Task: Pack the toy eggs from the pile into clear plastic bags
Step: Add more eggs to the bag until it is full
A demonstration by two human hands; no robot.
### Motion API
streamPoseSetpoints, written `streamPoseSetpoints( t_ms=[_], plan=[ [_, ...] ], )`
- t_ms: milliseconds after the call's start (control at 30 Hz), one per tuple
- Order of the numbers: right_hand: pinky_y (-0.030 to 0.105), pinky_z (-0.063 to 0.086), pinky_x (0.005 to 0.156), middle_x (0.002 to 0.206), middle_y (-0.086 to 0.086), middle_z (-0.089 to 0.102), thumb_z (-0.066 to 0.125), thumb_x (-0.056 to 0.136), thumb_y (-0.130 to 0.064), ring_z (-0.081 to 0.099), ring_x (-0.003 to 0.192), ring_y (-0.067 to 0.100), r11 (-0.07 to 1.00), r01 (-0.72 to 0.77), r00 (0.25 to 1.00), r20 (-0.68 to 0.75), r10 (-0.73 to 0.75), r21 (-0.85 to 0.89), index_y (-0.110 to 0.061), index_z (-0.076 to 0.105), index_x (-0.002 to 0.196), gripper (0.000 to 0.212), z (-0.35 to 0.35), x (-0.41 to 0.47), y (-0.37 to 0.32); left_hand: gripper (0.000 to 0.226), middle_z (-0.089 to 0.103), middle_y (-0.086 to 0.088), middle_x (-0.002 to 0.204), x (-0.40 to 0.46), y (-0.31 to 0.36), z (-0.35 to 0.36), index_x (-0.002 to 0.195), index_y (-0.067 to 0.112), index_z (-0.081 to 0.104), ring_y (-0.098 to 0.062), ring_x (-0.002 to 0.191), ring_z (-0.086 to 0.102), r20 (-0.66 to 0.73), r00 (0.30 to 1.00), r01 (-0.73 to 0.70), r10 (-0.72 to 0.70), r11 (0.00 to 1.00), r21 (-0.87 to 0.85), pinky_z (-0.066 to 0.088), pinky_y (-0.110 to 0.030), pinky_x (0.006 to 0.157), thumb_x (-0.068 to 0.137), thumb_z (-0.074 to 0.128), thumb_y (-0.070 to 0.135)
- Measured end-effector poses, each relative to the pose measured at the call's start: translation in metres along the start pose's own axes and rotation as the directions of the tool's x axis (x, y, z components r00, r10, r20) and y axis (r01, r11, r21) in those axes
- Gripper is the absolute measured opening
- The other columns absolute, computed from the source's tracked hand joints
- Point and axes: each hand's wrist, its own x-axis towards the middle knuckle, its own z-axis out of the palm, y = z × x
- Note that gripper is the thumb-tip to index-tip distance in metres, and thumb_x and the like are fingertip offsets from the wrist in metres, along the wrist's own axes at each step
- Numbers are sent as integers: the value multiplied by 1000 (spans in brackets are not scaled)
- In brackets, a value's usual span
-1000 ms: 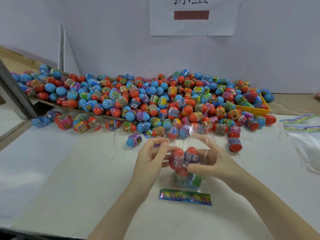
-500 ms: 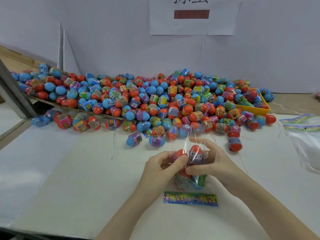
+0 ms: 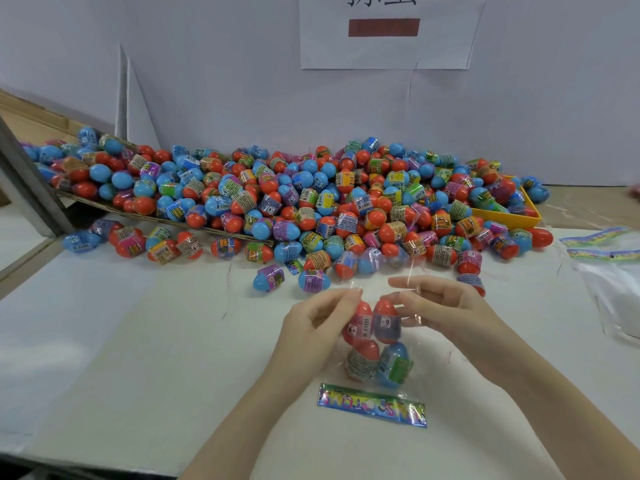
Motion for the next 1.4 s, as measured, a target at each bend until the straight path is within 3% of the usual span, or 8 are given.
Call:
streamPoseSetpoints(
  t_ms=[67, 433, 833, 933, 1067, 1167, 1267, 1400],
  plan=[
    [12, 50, 61, 86, -3, 74, 60, 73, -28, 69, 81, 7, 1000, 2, 1000, 5, -2, -1, -20, 67, 99, 28, -1, -1, 1, 11, 71, 12, 75, 4, -1, -2, 85, 30, 70, -1, 73, 64, -71, 997, -26, 26, 1000, 11, 52, -13, 64, 81, 60, 30],
    [15, 52, 62, 83, -6, 74, 52, 86, -11, 68, 73, 7, 998, 41, 997, 68, -37, -53, -19, 69, 97, 22, -7, -5, 0, 23, 69, 12, 70, 9, -5, -15, 82, 21, 70, -2, 65, 66, -124, 982, -125, 141, 984, 128, 52, -14, 59, 87, 57, 2],
    [17, 53, 60, 84, -2, 74, 61, 67, -16, 69, 69, 12, 992, 126, 976, 177, -125, 3, -37, 74, 81, 28, -14, 0, -1, 27, 72, 0, 66, 15, 2, -41, 82, 17, 71, -10, 63, 69, 95, 988, -128, 122, 990, 55, 54, -17, 58, 78, 62, -9],
    [19, 54, 60, 82, 1, 74, 69, 69, -1, 70, 72, 14, 993, 117, 971, 209, -120, 29, -29, 76, 78, 30, -17, 3, 1, 29, 73, -4, 67, 16, 1, -47, 72, 18, 74, -14, 64, 70, 138, 986, -92, 91, 996, 1, 54, -18, 58, 75, 64, -9],
    [15, 52, 56, 70, 1, 73, 48, 80, 20, 68, 65, 8, 996, 83, 974, 215, -77, -16, -23, 77, 64, 54, -19, 6, 6, 33, 73, -3, 69, 21, 0, -58, 67, 19, 77, -12, 66, 70, 245, 970, -16, 10, 1000, 23, 51, -15, 57, 74, 65, -11],
    [14, 52, 60, 70, -2, 73, 45, 79, 23, 68, 68, 5, 992, 101, 958, 275, -76, -78, -24, 77, 64, 58, -19, 6, 3, 18, 74, -4, 70, 25, 1, -62, 66, 20, 77, -13, 69, 71, 320, 947, 20, -30, 999, 35, 52, -16, 60, 62, 78, 2],
    [14, 52, 65, 76, -2, 74, 49, 81, 19, 69, 78, 8, 990, 97, 947, 315, -60, -104, -22, 76, 66, 52, -22, 7, -2, 10, 73, -3, 69, 27, 1, -62, 64, 22, 76, -14, 72, 71, 359, 933, 19, -34, 999, 47, 55, -20, 65, 55, 73, 19],
    [15, 52, 72, 90, 1, 73, 54, 81, 15, 68, 94, 12, 987, 96, 939, 340, -47, -127, -17, 77, 73, 40, -21, 3, -9, 17, 74, -4, 71, 27, -3, -62, 63, 18, 76, -13, 69, 71, 353, 934, 50, -47, 999, 0, 52, -16, 62, 59, 69, 3]
  ],
)
